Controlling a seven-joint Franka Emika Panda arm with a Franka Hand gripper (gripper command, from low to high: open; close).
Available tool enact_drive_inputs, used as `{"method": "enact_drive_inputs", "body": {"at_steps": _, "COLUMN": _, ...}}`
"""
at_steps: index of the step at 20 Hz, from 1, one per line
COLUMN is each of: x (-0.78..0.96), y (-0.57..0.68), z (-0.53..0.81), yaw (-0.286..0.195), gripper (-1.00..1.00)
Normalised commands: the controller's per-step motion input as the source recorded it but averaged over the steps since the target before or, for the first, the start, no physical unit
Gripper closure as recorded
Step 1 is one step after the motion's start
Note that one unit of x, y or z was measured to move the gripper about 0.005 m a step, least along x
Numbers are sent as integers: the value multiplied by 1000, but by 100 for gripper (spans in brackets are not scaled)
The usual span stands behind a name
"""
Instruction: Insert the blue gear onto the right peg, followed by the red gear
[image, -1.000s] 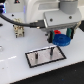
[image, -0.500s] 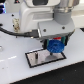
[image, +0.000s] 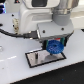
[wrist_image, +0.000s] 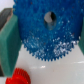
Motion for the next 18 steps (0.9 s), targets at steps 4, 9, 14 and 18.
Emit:
{"method": "enact_drive_inputs", "body": {"at_steps": 4, "x": 29, "y": -40, "z": 166, "yaw": 0, "gripper": 100}}
{"method": "enact_drive_inputs", "body": {"at_steps": 9, "x": 47, "y": -97, "z": 255, "yaw": 0, "gripper": 100}}
{"method": "enact_drive_inputs", "body": {"at_steps": 14, "x": 53, "y": -100, "z": 233, "yaw": 0, "gripper": 100}}
{"method": "enact_drive_inputs", "body": {"at_steps": 18, "x": 153, "y": -165, "z": 25, "yaw": 0, "gripper": 100}}
